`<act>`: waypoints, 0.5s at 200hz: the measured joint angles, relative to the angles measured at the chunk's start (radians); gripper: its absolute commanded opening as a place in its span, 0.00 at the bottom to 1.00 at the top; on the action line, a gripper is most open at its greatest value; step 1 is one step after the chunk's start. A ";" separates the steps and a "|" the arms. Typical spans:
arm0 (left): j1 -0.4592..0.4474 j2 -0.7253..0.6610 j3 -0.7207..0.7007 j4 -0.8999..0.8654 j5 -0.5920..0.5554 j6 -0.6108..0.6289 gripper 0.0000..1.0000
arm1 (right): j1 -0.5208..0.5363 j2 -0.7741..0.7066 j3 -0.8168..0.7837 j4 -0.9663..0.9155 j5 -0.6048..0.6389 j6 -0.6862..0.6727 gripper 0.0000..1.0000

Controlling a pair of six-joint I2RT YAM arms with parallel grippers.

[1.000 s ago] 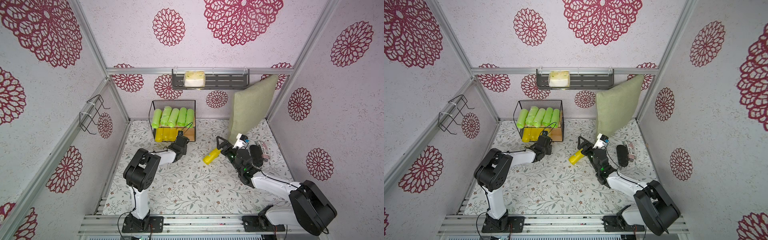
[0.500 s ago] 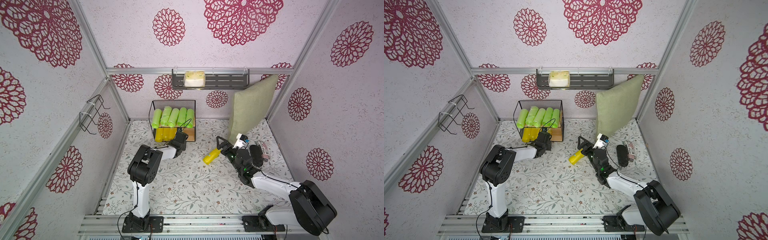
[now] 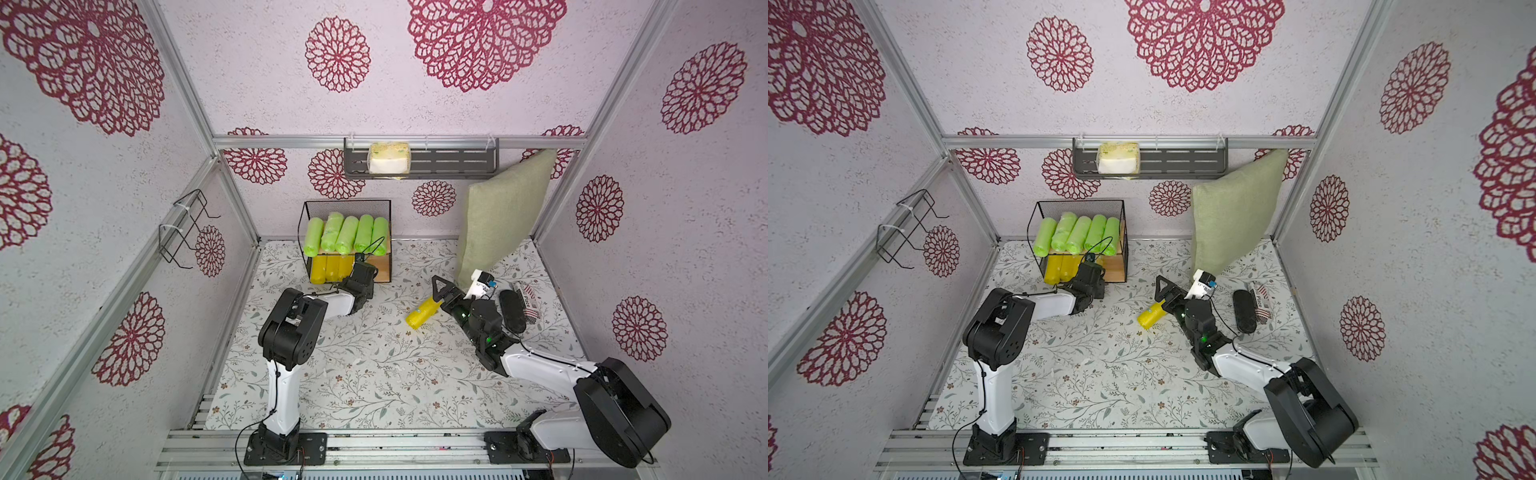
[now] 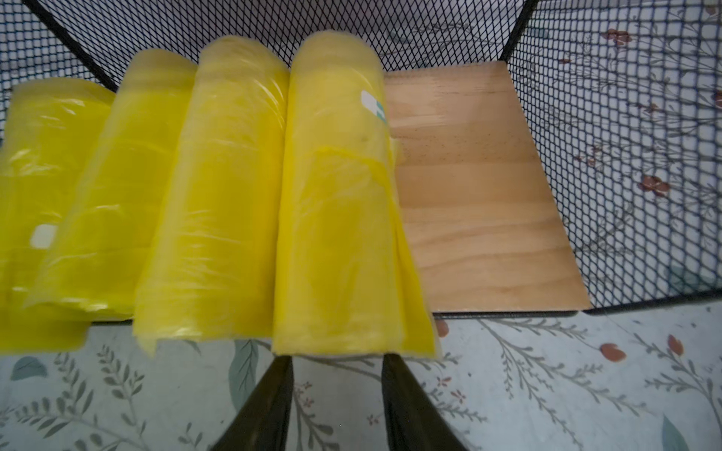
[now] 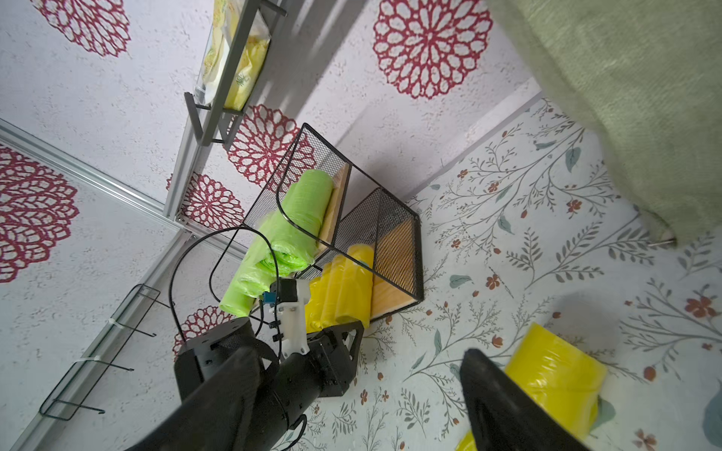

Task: Sort the rolls of trash bags by color and place them on the shelf
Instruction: Place the roll of trash bags on the shelf, then pick up the roll of trash bags from the center of the board.

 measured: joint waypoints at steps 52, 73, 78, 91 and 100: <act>-0.022 -0.152 -0.132 -0.003 0.019 -0.036 0.57 | -0.005 0.089 0.030 -0.124 0.002 -0.018 0.87; -0.035 -0.251 -0.188 0.003 0.059 -0.065 0.60 | -0.025 0.154 0.069 -0.173 -0.018 -0.021 0.88; -0.037 -0.272 -0.200 0.004 0.070 -0.070 0.61 | -0.032 0.169 0.077 -0.185 -0.024 -0.021 0.89; -0.042 -0.323 -0.230 0.008 0.100 -0.086 0.62 | -0.048 0.206 0.101 -0.216 -0.035 -0.025 0.89; -0.044 -0.354 -0.248 0.007 0.122 -0.097 0.62 | -0.055 0.227 0.117 -0.237 -0.047 -0.029 0.89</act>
